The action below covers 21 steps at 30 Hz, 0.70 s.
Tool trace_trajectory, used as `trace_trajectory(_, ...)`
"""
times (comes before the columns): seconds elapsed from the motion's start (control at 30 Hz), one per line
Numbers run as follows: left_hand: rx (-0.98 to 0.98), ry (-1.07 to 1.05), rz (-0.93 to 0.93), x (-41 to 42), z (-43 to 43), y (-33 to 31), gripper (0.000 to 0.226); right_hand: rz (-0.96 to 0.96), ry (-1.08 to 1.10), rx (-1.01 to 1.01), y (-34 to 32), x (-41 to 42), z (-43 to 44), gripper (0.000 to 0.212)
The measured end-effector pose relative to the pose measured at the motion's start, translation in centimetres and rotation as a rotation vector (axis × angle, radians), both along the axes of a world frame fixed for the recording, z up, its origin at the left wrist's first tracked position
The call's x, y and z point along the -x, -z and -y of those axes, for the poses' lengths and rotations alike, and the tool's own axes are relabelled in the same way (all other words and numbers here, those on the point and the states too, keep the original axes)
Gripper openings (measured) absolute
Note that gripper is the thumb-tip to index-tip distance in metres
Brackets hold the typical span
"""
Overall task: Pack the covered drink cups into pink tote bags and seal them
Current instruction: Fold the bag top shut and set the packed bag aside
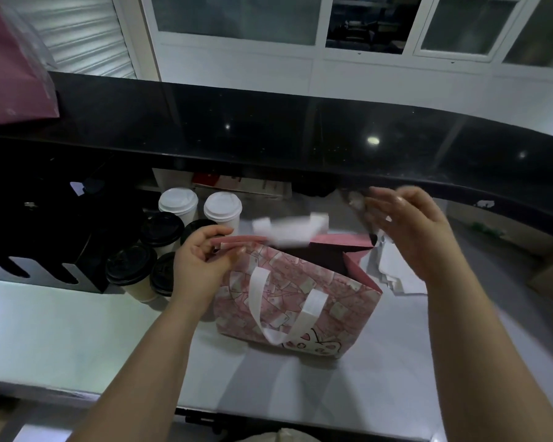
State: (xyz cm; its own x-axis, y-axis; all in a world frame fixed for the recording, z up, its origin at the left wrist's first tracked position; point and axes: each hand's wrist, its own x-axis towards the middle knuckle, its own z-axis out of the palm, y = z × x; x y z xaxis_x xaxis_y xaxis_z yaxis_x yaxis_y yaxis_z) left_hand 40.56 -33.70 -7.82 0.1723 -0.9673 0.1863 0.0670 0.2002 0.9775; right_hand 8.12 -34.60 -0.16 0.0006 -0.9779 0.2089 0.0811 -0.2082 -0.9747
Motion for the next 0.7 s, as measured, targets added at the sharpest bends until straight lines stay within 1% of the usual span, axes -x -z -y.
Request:
trace_trajectory(0.03,0.004,-0.01,0.001,0.1,0.0,0.0,0.04,0.016,0.043,0.02,1.0,0.3,-1.2,0.009)
trace_trajectory(0.07,0.01,-0.02,0.008,0.2,-0.1,0.1,0.04,-0.013,0.085,0.006,2.1,0.6,-2.2,0.01)
trace_trajectory(0.13,0.021,-0.026,0.023,0.3,-0.1,0.0,0.039,-0.11,0.123,-0.077,4.1,0.9,-3.5,0.016)
trace_trajectory(0.2,0.03,-0.02,0.041,0.4,-0.3,-0.1,0.039,-0.147,0.135,-0.144,5.3,0.8,-4.0,0.023)
trace_trajectory(0.3,0.029,-0.006,0.029,0.4,-0.4,0.0,0.039,-0.161,0.147,-0.101,5.4,0.0,-3.6,0.036)
trace_trajectory(0.37,0.033,0.004,0.018,0.4,-0.5,-0.1,0.039,-0.204,0.182,-0.076,5.2,-1.0,-3.4,0.036)
trace_trajectory(0.43,0.043,0.02,0.002,0.2,-0.5,-0.2,0.039,-0.234,0.263,-0.047,5.3,-1.9,-3.2,0.032)
trace_trajectory(0.57,0.051,0.056,-0.01,-0.3,-0.5,-0.2,0.04,-0.192,0.409,-0.02,5.8,-3.1,-3.1,0.031)
trace_trajectory(0.7,0.04,0.073,-0.032,-0.6,-0.5,-0.1,0.04,-0.078,0.469,0.03,6.4,-4.1,-3.0,0.027)
